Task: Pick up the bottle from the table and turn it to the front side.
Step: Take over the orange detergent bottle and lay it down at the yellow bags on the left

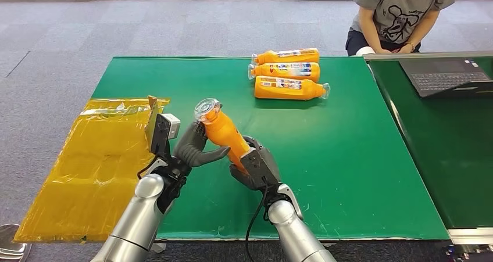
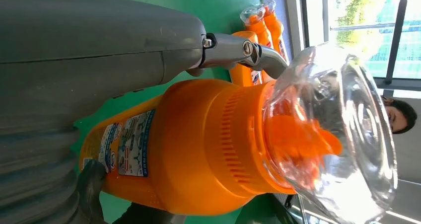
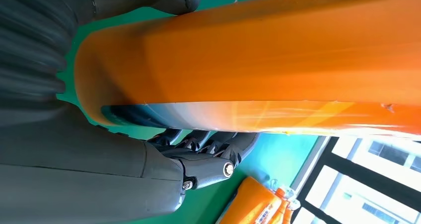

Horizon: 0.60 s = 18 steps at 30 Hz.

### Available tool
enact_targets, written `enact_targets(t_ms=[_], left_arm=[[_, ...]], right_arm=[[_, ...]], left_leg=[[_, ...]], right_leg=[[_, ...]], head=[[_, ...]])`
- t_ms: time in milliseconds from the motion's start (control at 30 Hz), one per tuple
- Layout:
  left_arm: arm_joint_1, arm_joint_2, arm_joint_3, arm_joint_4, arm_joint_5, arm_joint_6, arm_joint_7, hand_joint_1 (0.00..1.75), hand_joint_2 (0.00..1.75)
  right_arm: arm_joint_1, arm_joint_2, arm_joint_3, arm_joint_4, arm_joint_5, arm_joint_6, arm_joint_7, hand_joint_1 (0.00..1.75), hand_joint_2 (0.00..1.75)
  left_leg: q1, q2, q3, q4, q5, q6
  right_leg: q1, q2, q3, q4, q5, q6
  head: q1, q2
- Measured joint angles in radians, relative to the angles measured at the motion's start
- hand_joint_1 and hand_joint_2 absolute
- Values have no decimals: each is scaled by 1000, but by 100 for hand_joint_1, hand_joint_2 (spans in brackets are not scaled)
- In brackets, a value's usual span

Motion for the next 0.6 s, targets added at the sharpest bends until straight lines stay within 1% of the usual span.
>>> enact_targets(t_ms=[367,400,500,533,600], left_arm=[[-10,0,0,36,0,0,-5,0,175],[-12,0,0,39,1,0,-8,31,175],[-14,-1,0,49,3,0,-16,162,175],[-15,-2,0,51,4,1,-18,175,175],[-15,-3,0,55,8,2,-23,175,175]], right_arm=[[0,0,0,0,0,0,-6,175,175],[0,0,0,0,0,0,-6,175,175],[0,0,0,0,-2,0,-6,175,175],[0,0,0,0,-3,-1,-6,175,175],[0,0,0,0,-5,-1,-6,175,175]], left_leg=[[0,0,0,0,0,0],[0,0,0,0,0,0],[0,0,0,0,0,0],[0,0,0,0,0,0],[0,0,0,0,0,0]], right_leg=[[0,0,0,0,0,0],[0,0,0,0,0,0],[0,0,0,0,0,0],[0,0,0,0,0,0],[0,0,0,0,0,0]], head=[[0,0],[0,0],[0,0],[0,0],[0,0]])
